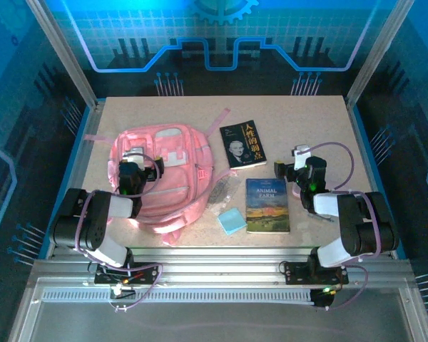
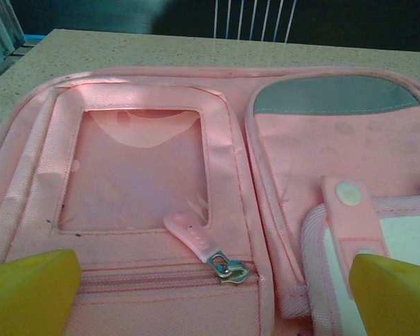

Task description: Pack the student bag

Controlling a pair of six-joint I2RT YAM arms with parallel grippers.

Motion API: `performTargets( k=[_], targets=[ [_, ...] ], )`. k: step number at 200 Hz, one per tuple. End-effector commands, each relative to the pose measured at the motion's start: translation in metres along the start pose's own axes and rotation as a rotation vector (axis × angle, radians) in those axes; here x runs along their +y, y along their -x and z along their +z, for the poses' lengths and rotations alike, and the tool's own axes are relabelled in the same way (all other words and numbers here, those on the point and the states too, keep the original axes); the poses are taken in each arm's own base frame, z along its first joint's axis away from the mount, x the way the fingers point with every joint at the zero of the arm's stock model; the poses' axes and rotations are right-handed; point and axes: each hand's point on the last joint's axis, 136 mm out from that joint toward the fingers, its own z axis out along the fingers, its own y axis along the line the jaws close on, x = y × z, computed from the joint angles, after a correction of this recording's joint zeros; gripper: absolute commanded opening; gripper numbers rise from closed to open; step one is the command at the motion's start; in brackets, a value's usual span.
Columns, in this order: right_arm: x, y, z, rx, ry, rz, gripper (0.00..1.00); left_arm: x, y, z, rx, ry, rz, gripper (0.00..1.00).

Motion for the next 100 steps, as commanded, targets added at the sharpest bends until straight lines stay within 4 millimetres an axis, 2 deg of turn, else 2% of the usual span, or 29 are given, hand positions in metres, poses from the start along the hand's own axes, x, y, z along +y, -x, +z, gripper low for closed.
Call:
performTargets(
  k=[1,31,49,80,88,100],
  targets=[
    [-0.001,0.011,0.003,-0.030,-0.002,-0.001,1.00,-0.003,0.006,0.004,-0.004,-0.029,0.011,0.99],
    [-0.003,0.012,0.002,-0.030,-0.012,-0.001,1.00,-0.003,0.006,0.004,-0.005,-0.027,0.011,0.99],
    [-0.012,0.026,-0.001,0.008,-0.073,0.016,1.00,-0.008,0.009,0.004,0.003,-0.051,0.024,0.99],
    [-0.014,0.057,-0.010,0.051,-0.123,0.017,1.00,-0.007,0.036,-0.002,0.041,-0.005,0.042,0.99],
    [-0.010,0.068,-0.013,0.046,-0.120,0.040,1.00,-0.007,0.043,-0.004,0.051,0.016,0.047,0.99],
    [0.000,0.072,-0.015,0.096,-0.105,0.088,1.00,-0.005,0.056,-0.008,0.058,0.058,0.014,0.99]
  ],
)
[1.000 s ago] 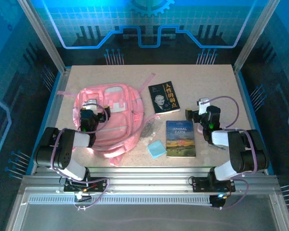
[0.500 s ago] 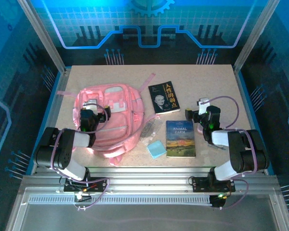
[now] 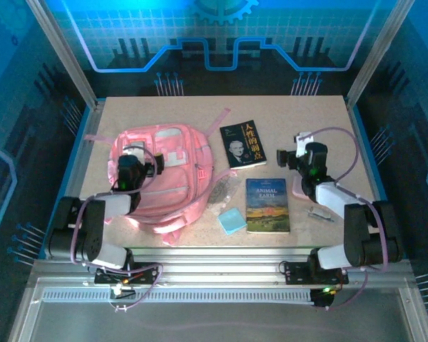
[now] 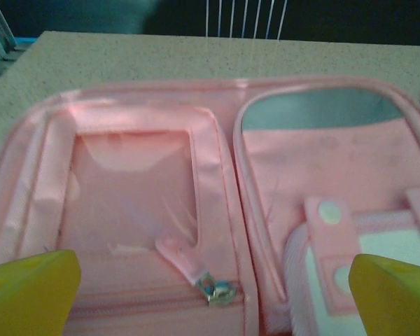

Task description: Pack the student bag

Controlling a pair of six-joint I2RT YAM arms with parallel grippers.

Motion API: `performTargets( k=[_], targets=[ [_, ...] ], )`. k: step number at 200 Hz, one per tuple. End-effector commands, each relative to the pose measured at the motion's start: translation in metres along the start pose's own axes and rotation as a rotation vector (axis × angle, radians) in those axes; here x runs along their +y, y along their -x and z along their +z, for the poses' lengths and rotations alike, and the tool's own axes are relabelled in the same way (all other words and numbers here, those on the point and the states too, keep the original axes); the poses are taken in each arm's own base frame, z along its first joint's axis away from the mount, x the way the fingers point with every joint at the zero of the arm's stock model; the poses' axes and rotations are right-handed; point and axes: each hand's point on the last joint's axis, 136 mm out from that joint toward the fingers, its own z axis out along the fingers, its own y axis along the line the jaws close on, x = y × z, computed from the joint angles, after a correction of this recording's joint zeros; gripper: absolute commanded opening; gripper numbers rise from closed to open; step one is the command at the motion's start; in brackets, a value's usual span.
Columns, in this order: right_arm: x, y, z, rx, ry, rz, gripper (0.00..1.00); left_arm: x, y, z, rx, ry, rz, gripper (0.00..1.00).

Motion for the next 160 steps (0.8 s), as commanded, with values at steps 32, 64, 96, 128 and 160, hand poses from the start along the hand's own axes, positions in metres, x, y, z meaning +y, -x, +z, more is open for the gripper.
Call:
performTargets(
  k=[32,64,96,128,160],
  targets=[
    [0.066,0.029,-0.015,0.200,0.103,0.201,1.00,0.006,0.040,-0.023,0.124,0.121,-0.232,0.99],
    [0.150,0.029,-0.023,0.301,0.258,0.178,1.00,0.001,0.030,-0.037,0.281,0.149,-0.392,0.99],
    [0.222,0.016,-0.030,0.426,0.416,0.222,0.98,-0.015,0.010,-0.054,0.376,0.086,-0.517,0.99],
    [0.280,-0.012,-0.033,0.509,0.554,0.251,0.93,-0.026,-0.015,-0.077,0.450,0.034,-0.614,0.99],
    [0.313,-0.025,-0.017,0.554,0.638,0.260,0.85,-0.030,-0.053,-0.112,0.603,0.074,-0.651,0.99]
  ],
)
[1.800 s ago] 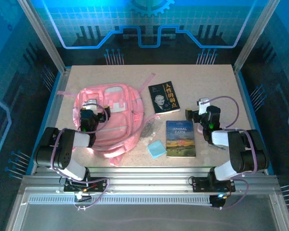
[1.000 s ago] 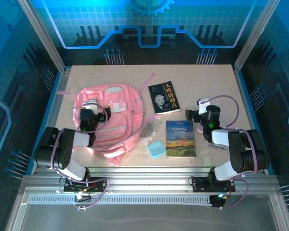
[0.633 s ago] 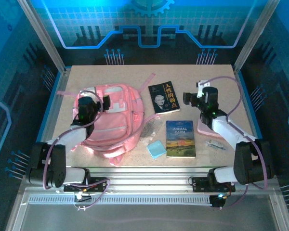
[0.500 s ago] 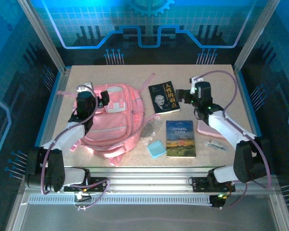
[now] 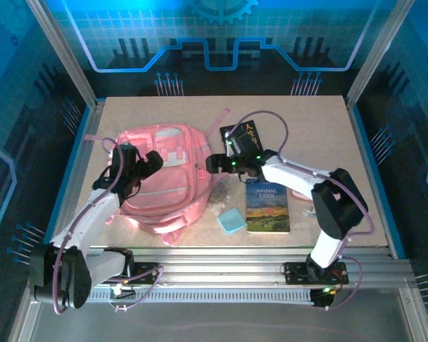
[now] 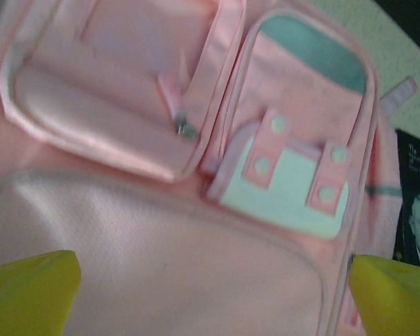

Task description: Pack the student bag

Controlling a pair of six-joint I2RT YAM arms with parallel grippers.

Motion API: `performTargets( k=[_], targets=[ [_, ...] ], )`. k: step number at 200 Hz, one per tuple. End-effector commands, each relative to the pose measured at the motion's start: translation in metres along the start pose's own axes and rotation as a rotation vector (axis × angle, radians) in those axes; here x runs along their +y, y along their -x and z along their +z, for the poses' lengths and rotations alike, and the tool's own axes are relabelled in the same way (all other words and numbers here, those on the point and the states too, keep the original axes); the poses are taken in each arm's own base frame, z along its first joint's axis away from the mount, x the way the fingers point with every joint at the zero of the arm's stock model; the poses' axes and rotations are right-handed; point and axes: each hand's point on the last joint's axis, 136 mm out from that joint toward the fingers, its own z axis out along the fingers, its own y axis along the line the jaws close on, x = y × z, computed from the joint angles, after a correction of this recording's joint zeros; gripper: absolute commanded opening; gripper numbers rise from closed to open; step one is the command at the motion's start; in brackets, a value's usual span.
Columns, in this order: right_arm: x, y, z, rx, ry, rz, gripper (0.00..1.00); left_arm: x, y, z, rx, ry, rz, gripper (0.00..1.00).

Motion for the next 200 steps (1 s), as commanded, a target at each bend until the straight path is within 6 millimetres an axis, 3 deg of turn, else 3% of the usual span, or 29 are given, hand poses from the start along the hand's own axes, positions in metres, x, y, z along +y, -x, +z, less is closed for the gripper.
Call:
performTargets(
  k=[1,38,89,121,139,147,167,184,200],
  targets=[
    [0.023,0.008,0.020,0.018,0.101,0.035,0.85,0.019,-0.048,-0.013,0.161,0.063,-0.072,0.99],
    [0.014,0.030,0.059,0.010,0.085,0.021,0.83,0.047,-0.066,-0.025,0.181,0.172,-0.042,0.99],
    [-0.007,0.048,0.114,0.007,0.065,0.047,0.83,0.072,-0.085,-0.003,0.194,0.246,-0.098,0.99],
    [0.014,0.051,0.120,0.022,0.165,0.043,0.81,0.081,-0.083,0.007,0.169,0.287,-0.077,0.99],
    [0.014,0.050,0.117,0.027,0.145,0.015,0.81,0.087,-0.083,0.013,0.163,0.318,-0.058,0.99],
    [0.017,0.052,0.114,0.033,0.166,0.014,0.73,0.090,-0.083,0.016,0.160,0.332,-0.050,0.99],
    [0.026,0.056,0.105,0.040,0.242,0.027,0.39,0.092,-0.078,0.030,0.144,0.350,-0.024,0.99],
    [0.030,0.065,0.091,0.033,0.277,0.044,0.00,0.088,-0.067,0.045,0.126,0.360,-0.008,0.99],
    [0.035,0.075,0.071,0.019,0.300,0.044,0.00,0.076,-0.051,0.061,0.102,0.359,0.014,0.99]
  ],
)
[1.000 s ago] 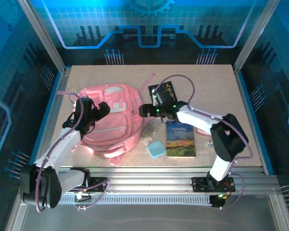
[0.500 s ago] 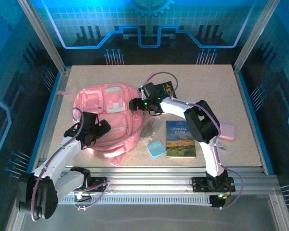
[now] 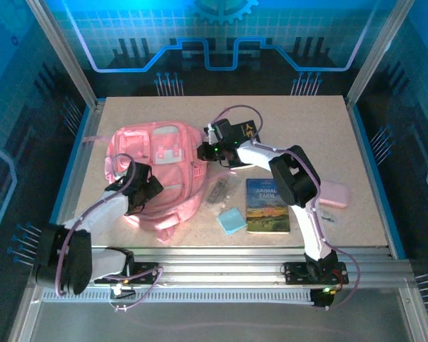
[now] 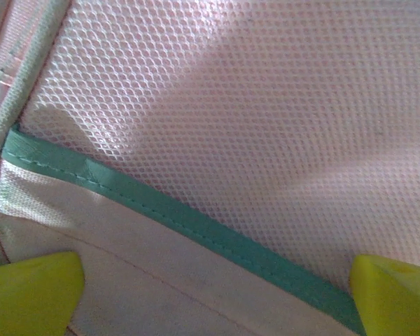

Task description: Pack the student bag

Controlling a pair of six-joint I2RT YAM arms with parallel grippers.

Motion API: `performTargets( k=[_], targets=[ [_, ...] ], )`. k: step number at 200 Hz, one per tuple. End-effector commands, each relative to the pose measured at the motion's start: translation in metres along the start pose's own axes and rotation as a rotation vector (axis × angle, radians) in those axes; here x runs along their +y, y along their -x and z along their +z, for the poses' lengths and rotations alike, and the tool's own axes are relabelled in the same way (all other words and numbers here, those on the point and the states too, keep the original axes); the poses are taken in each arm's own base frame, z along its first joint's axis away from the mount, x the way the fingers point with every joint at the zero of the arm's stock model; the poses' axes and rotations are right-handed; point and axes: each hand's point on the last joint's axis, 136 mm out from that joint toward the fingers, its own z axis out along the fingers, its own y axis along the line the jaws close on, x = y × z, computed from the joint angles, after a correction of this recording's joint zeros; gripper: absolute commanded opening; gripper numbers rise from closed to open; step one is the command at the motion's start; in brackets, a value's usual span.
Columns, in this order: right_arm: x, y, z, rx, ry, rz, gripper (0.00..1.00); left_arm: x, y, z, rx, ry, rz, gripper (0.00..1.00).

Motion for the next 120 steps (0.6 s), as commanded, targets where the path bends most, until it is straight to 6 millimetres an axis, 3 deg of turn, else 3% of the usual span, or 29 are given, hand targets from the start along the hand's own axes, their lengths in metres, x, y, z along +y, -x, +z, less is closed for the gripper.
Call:
performTargets(
  k=[1,27,55,120],
  targets=[
    [0.034,0.020,-0.035,-0.024,0.108,-0.015,0.00,-0.015,0.017,0.023,-0.028,0.008,0.028,0.99],
    [0.049,0.025,-0.069,-0.024,0.128,-0.029,0.00,-0.055,0.051,0.037,-0.081,-0.038,0.053,0.99],
    [0.054,0.013,-0.096,-0.003,0.111,-0.015,0.00,-0.107,0.083,0.055,-0.084,-0.087,0.093,0.99],
    [0.046,-0.025,-0.128,0.020,0.084,0.168,0.05,-0.206,0.139,0.090,-0.109,-0.239,0.178,0.99]
  ],
)
